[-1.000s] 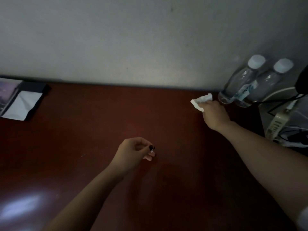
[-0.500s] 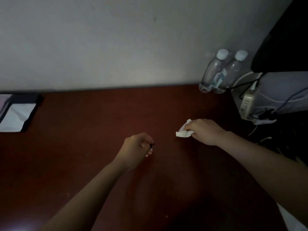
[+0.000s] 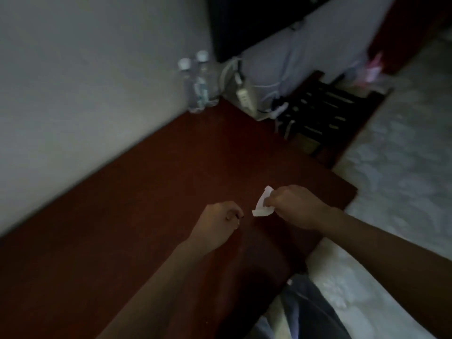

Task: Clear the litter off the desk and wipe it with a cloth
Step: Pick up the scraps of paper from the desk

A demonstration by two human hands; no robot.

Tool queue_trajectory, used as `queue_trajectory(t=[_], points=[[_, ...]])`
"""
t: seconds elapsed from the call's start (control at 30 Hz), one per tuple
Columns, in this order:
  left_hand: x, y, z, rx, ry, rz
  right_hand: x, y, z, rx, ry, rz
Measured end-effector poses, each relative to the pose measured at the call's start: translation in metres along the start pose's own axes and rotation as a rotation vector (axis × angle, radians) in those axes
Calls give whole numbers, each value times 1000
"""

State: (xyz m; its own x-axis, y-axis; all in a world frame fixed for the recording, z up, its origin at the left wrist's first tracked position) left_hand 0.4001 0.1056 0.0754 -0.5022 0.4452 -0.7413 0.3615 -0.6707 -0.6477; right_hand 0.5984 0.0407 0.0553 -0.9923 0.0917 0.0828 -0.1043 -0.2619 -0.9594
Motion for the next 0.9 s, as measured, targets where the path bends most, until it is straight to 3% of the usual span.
queue_trajectory(t=[0.17,0.37,0.6,0.9], points=[[-76,72,-47,187,237,-72,-73,21,122,-91,262,-65],[-197,191,-83,481,477,-184,-161,31,285,-349,579,-36],[-357,372,-112,685,766,-282,-276,82,468,-419,839,14],[-499,570,-116,971,928,-318,-374,135,650,-427,1162,-130]])
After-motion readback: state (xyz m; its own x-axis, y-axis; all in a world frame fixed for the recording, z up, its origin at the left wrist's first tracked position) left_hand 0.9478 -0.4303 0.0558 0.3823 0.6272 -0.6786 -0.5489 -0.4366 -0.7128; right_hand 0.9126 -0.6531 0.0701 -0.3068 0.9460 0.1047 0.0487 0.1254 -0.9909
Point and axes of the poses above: each hand's wrist, its own z-axis away from the middle knuckle, its own y-axis out of the palm, x = y × z, the point moved 1 cm from there along -z, towards the middle knuckle, and after that the axes turned 12 degrees about y, right-handed, at the moved point
